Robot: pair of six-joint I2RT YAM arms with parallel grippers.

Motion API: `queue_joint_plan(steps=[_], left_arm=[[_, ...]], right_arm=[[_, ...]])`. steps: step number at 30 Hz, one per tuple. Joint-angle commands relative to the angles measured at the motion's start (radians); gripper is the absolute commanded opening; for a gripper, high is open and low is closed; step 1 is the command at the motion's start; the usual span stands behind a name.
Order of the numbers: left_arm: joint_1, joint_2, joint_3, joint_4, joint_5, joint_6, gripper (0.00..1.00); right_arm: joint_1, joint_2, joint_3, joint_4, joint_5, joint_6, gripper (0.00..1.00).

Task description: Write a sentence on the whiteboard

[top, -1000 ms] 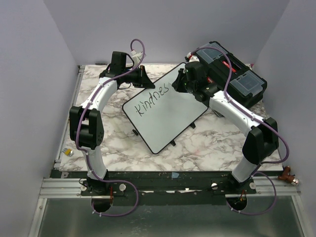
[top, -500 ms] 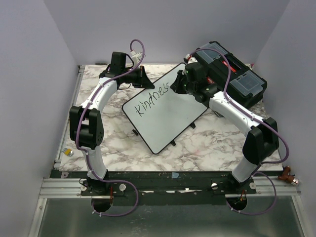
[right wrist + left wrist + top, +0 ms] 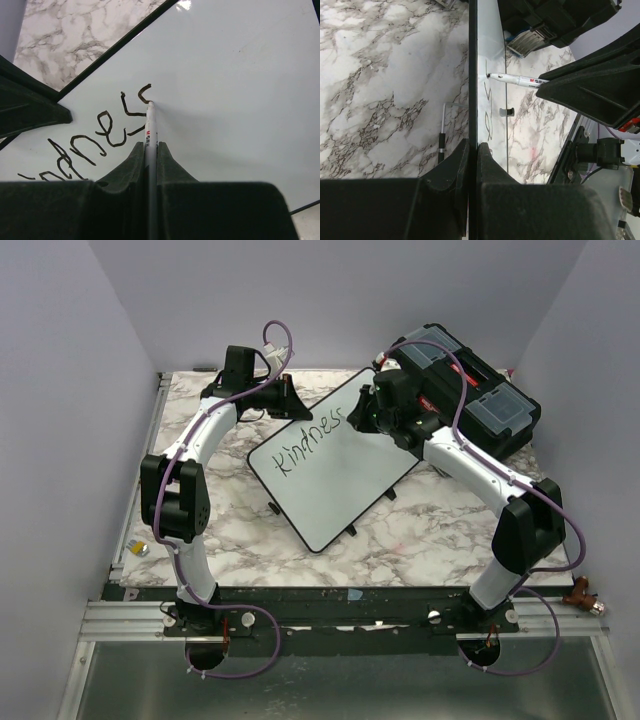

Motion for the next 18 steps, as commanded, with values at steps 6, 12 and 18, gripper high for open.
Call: queue_joint_plan(steps=[6, 12, 18], left_arm=[[-0.028, -0.048, -0.015, 0.020, 0.037, 0.070, 0.00], [-0.028, -0.048, -0.012, 0.021, 0.038, 0.068, 0.00], [-0.028, -0.047, -0.013, 0.020, 0.038, 0.068, 0.00]], right_arm=[[-0.002, -0.002, -0.030, -0.070, 0.058, -0.020, 0.01], [-0.002, -0.029, -0.070, -0.067, 0.004, -0.026, 0.01], [-0.002, -0.055, -0.118, -0.033, -0.081, -0.025, 0.01]])
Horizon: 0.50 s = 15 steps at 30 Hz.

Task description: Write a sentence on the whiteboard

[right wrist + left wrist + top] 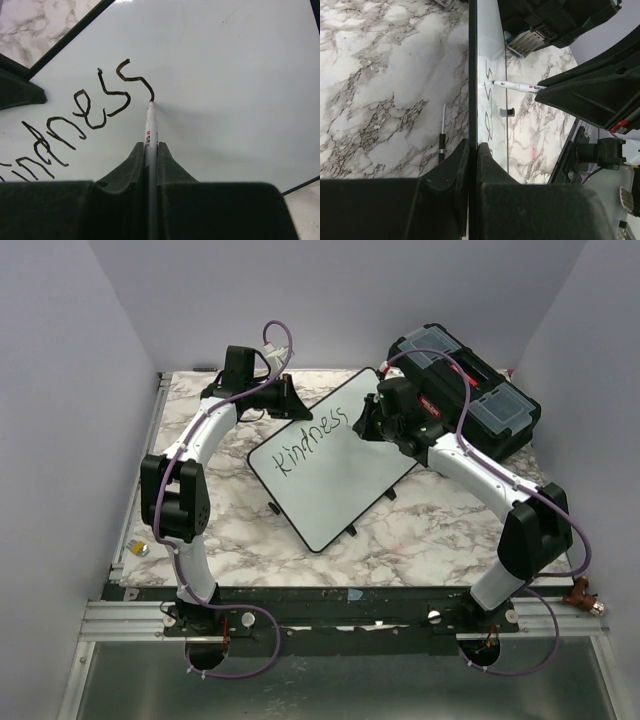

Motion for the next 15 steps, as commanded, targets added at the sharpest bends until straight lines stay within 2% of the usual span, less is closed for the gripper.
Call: queue_joint_plan(steps=[1, 7, 15], left_arm=[[-0.028, -0.049, -0.011, 0.013, 0.038, 0.069, 0.00], [-0.028, -0.049, -0.016, 0.013, 0.038, 0.070, 0.00], [-0.028, -0.054, -0.027, 0.009, 0.053, 0.079, 0.00]], right_arm=[[-0.001, -0.018, -0.052, -0.013, -0.121, -0.012, 0.01], [-0.001, -0.038, -0.036, 0.027, -0.160, -0.005, 0.01], [-0.001, -0.161, -0.051, 0.041, -0.056, 0.003, 0.01]])
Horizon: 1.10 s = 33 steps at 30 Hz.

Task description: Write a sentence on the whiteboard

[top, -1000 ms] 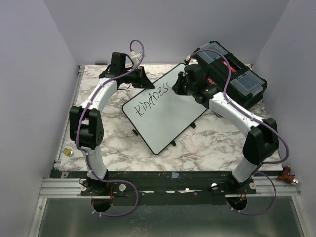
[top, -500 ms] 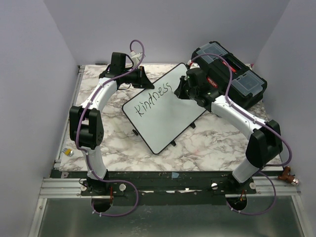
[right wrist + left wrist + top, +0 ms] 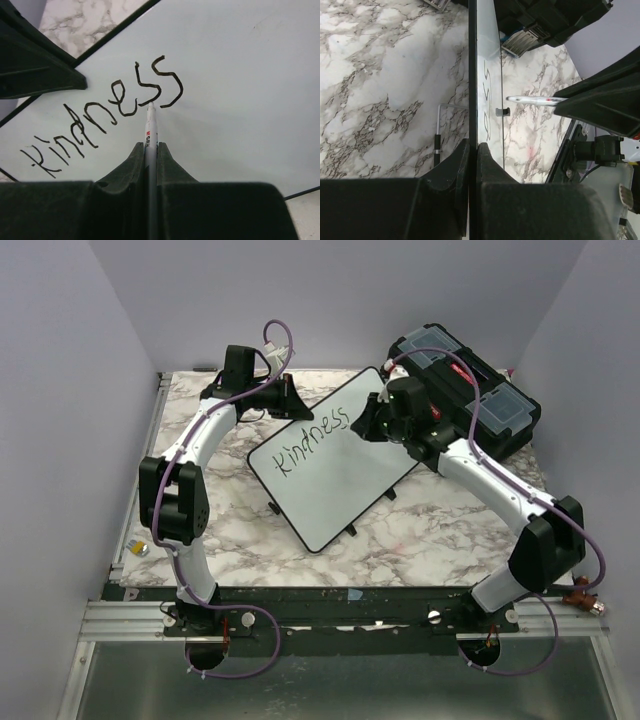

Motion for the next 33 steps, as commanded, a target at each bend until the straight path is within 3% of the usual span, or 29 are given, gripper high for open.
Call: queue_joint_plan(steps=[1, 13, 33], left_arm=[[-0.025, -0.039, -0.016, 0.002, 0.053, 0.081, 0.00], [-0.024, -0.013, 0.009, -0.041, 0.111, 0.093, 0.00], [-0.024, -0.062, -0.100, 0.005, 0.009, 0.101, 0.00]], right_arm=[[0.000, -0.108, -0.028, 0.032, 0.058, 0.011, 0.01], [0.000, -0.178, -0.120, 0.044, 0.132, 0.017, 0.00], [0.001, -0.205, -0.170, 0.070, 0.142, 0.007, 0.01]])
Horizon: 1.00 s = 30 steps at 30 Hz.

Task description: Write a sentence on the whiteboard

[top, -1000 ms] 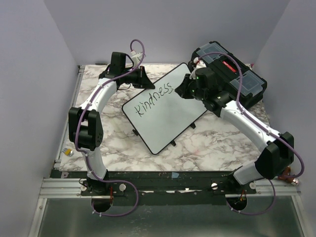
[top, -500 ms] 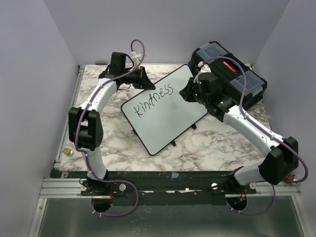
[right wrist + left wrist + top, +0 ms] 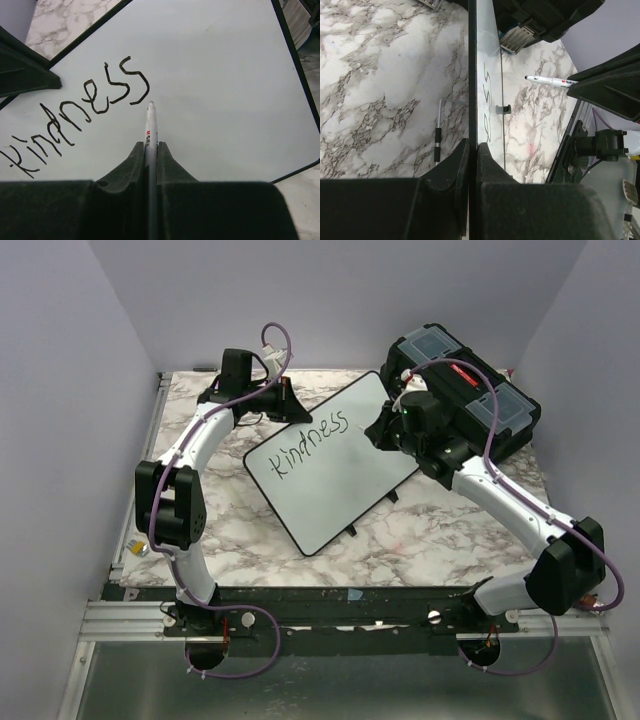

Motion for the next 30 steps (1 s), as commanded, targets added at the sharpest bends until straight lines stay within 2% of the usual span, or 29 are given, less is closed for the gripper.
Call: queue_joint_plan(steps=[1, 17, 23, 26, 30], left_arm=[[-0.026, -0.023, -0.043, -0.032, -0.029, 0.084, 0.00], [-0.029, 0.012, -0.034, -0.049, -0.049, 0.088, 0.00], [-0.030, 0.019, -0.035, -0.027, -0.066, 0.063, 0.00], [-0.030, 0.017, -0.049, 0.001, -0.069, 0.040, 0.00], [-0.030, 0.013, -0.076, 0.040, -0.070, 0.014, 0.00]], right_arm=[[0.000, -0.039, -0.019, 0.019, 0.027, -0.002, 0.01], [0.000, -0.054, -0.033, 0.019, 0.022, -0.029, 0.01], [0.005, -0.075, -0.069, 0.014, -0.162, -0.067, 0.01], [0.043, -0.096, -0.107, 0.010, -0.179, -0.079, 0.01], [0.157, -0.123, -0.139, 0.013, -0.145, -0.107, 0.01]])
